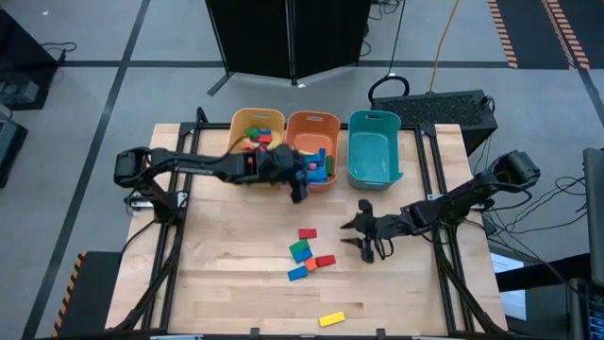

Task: Sort blocks by size
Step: Put the yellow rectangle block into the orange bin

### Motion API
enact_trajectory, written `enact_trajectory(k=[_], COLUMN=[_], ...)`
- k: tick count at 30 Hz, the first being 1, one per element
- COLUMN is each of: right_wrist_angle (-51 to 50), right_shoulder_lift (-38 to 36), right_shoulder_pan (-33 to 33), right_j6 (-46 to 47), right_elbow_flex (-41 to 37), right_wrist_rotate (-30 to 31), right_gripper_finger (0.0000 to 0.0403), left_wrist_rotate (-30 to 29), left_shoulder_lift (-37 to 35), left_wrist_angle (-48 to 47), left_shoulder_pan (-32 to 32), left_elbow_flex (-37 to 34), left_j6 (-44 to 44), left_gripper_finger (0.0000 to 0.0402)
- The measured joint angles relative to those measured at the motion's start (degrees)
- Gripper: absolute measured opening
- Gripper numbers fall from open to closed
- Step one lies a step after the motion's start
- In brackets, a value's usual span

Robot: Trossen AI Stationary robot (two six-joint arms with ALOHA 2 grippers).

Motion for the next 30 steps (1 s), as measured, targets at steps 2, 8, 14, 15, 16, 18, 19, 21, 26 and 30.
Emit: enact_trajectory(k=[2, 8, 14, 15, 16, 18, 19, 21, 26, 30], right_wrist_angle=[1.4, 5.4, 9.5, 9.5, 9.8, 9.8, 9.7, 8.8, 8.3, 7.9], right_shoulder_lift=[0.0, 1.5, 9.4, 11.3, 13.0, 16.3, 18.1, 21.3, 27.2, 29.5], right_shoulder_pan=[1.2, 6.2, 9.5, 9.9, 10.4, 11.5, 12.0, 13.2, 15.6, 16.9], right_j6=[0.6, 0.9, 1.5, 1.5, 1.2, 0.0, -0.7, -2.3, -6.1, -6.9], right_elbow_flex=[0.0, 0.0, 2.5, 3.8, 5.0, 7.6, 8.9, 11.6, 16.4, 18.3], right_wrist_rotate=[-2.9, -3.6, -3.3, -3.3, -3.3, -3.4, -3.5, -3.6, -3.7, -3.9], right_gripper_finger=[0.0174, 0.0174, 0.0174, 0.0173, 0.0174, 0.0173, 0.0173, 0.0173, 0.0174, 0.0174], left_wrist_rotate=[-1.6, -9.9, -11.5, -11.5, -11.5, -12.0, -12.5, -13.7, -17.1, -20.0], left_shoulder_lift=[0.0, 0.0, 0.0, 0.0, 0.0, 0.0, 0.0, 0.0, 0.0, 0.0], left_wrist_angle=[-0.9, -2.3, -3.3, -3.6, -3.9, -4.5, -4.6, -4.6, -4.8, -4.8], left_shoulder_pan=[-3.2, -11.9, -18.2, -18.9, -19.5, -20.8, -21.4, -22.8, -25.9, -28.0], left_elbow_flex=[0.0, 0.0, 0.0, 0.0, 0.0, 0.0, 0.0, 0.0, 0.0, -0.6], left_j6=[-0.1, -3.0, -4.3, -5.2, -6.1, -8.0, -8.7, -9.1, -10.8, -12.8], left_gripper_finger=[0.024, 0.024, 0.024, 0.024, 0.024, 0.024, 0.024, 0.024, 0.024, 0.024])
